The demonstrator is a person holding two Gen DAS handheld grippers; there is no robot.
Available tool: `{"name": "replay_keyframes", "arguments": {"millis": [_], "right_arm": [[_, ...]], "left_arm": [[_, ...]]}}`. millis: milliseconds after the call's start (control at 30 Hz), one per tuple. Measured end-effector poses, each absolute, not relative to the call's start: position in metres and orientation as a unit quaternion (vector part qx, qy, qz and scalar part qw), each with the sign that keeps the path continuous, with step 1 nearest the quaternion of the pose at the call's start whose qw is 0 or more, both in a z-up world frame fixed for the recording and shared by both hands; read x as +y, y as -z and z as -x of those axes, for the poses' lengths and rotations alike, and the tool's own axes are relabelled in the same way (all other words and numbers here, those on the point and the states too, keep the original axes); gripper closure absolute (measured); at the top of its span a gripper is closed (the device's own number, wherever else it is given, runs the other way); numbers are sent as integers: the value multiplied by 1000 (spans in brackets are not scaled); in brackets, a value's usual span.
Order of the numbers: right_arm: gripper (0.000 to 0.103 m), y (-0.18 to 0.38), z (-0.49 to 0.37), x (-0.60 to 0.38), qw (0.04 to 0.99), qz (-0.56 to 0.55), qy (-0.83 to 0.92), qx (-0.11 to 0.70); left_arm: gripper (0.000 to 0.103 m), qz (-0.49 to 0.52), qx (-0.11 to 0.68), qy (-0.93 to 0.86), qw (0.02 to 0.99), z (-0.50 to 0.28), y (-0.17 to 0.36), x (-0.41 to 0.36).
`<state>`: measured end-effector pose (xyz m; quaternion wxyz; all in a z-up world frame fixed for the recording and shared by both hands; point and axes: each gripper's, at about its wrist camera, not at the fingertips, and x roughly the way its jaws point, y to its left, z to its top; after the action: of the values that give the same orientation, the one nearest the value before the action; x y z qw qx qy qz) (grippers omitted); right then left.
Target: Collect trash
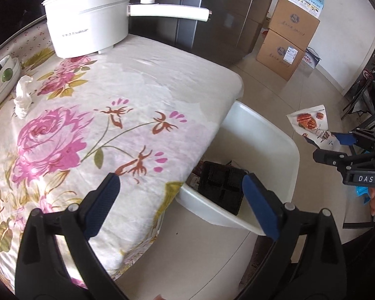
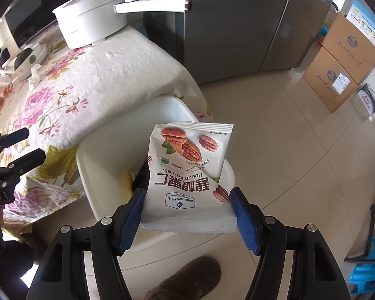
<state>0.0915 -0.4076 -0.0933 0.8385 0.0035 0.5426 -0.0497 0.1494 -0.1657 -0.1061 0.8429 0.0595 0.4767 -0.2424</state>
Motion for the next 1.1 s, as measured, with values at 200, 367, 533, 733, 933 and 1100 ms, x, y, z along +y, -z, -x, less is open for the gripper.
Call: {"name": "replay_keyframes", "arguments": {"millis": [200,367,533,733,933,1100], "right_arm": [[32,87,-100,-387,842,-7,39,537],[20,83,-109,-373,846,-8,38,532],[20,81,-115,-361,847,-7,33,531],[19,78,-121,-346,849,-3,24,529],[19,77,-130,-322,850,2,12,527],[19,76,-139,-296,851,4,-2,525]], "left_arm": [[4,-55,483,217,847,-151,102,-132],[4,-51,487,196,850,-151,100,-105],[4,-45,492,176,852,-150,98,-77],[3,-30,500,151,852,-146,95,-45],[3,-13,498,125,858,-143,89,-10],[3,12,498,99,861,-142,84,24]]}}
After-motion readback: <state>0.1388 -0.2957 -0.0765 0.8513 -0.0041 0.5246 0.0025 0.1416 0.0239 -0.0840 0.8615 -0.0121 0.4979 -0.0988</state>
